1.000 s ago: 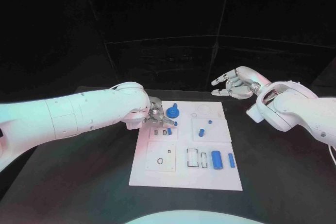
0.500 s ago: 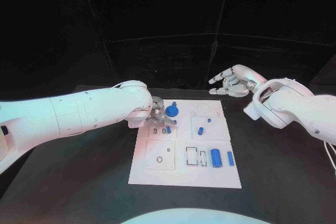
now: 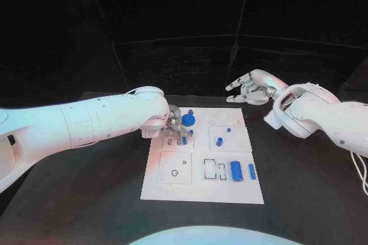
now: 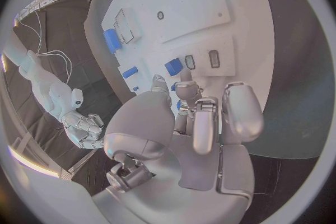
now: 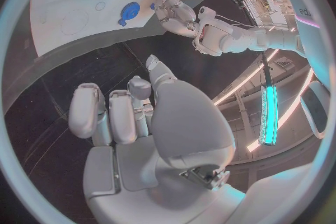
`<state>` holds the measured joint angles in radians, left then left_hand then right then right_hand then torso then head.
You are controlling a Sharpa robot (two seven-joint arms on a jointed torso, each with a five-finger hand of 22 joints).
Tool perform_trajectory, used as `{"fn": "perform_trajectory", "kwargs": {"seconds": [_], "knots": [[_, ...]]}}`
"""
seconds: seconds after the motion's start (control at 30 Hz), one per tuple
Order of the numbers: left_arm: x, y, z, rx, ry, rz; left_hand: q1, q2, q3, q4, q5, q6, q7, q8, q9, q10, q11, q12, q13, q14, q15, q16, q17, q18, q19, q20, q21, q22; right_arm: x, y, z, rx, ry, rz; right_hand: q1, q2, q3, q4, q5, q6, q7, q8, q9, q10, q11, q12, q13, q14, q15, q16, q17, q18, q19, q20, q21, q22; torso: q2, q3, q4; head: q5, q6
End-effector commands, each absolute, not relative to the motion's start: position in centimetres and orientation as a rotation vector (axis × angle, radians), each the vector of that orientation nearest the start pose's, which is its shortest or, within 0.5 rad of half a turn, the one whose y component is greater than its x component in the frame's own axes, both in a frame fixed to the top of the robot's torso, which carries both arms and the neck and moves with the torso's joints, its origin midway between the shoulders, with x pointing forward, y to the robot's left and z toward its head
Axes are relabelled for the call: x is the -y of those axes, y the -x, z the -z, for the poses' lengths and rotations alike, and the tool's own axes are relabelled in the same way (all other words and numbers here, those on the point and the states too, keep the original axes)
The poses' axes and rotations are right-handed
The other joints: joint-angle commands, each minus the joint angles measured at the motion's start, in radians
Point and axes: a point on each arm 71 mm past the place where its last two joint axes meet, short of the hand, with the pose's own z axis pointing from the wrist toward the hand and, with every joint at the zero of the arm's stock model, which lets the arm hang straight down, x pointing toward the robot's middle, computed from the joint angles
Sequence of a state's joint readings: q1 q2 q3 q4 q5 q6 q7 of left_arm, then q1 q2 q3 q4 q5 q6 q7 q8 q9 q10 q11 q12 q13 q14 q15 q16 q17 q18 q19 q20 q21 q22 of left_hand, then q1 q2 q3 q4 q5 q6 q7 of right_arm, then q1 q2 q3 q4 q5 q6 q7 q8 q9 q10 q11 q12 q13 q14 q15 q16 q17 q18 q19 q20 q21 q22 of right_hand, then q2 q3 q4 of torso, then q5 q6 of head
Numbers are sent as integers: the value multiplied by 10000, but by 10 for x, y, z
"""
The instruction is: Assemble the parts on the task board
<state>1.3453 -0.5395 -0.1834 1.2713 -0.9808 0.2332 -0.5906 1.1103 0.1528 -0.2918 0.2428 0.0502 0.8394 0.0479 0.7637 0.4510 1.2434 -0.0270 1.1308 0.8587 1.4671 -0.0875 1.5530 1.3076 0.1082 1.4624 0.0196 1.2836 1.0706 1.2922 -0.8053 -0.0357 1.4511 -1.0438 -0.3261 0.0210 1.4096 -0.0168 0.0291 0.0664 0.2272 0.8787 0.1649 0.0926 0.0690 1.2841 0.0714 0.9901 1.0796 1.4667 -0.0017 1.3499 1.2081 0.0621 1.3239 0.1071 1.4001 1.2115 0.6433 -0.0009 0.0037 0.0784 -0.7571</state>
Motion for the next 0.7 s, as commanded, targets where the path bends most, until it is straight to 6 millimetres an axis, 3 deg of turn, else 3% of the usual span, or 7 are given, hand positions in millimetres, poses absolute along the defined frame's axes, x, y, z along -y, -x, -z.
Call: {"fn": "perform_trajectory", "kwargs": {"seconds": [0.03, 0.7], "knots": [[-142, -518, 221, -24567, 381, 2663, 124, 17, 25, 21, -9, -61, -6, 68, 17, 41, 12, 36, 16, 969, -41, 62, 2335, -207, 11, -63, 44, 21, 200, -515, 140, -16335, -1152, -8881, 64, -15, -45, 2, 38, -41, -2, -47, -15, -45, -5, -55, -3, 240, -37, -19, -9, 188, -48, -14, -35, -9, -2, 6, -1, -13, -19], [-141, -522, 224, -24613, 428, 2548, 217, 22, 30, -8, -9, -100, -6, 121, 59, 35, 13, 49, 18, 971, -40, 65, 2342, -203, -1, -61, 35, 8, 200, -516, 141, -16378, -1097, -8851, 46, 19, -49, 35, 52, -54, 5, -51, -13, -72, 3, -101, -41, 227, -32, -69, -67, 198, -77, -11, -70, -62, 2, 4, 5, -66, -169]]}}
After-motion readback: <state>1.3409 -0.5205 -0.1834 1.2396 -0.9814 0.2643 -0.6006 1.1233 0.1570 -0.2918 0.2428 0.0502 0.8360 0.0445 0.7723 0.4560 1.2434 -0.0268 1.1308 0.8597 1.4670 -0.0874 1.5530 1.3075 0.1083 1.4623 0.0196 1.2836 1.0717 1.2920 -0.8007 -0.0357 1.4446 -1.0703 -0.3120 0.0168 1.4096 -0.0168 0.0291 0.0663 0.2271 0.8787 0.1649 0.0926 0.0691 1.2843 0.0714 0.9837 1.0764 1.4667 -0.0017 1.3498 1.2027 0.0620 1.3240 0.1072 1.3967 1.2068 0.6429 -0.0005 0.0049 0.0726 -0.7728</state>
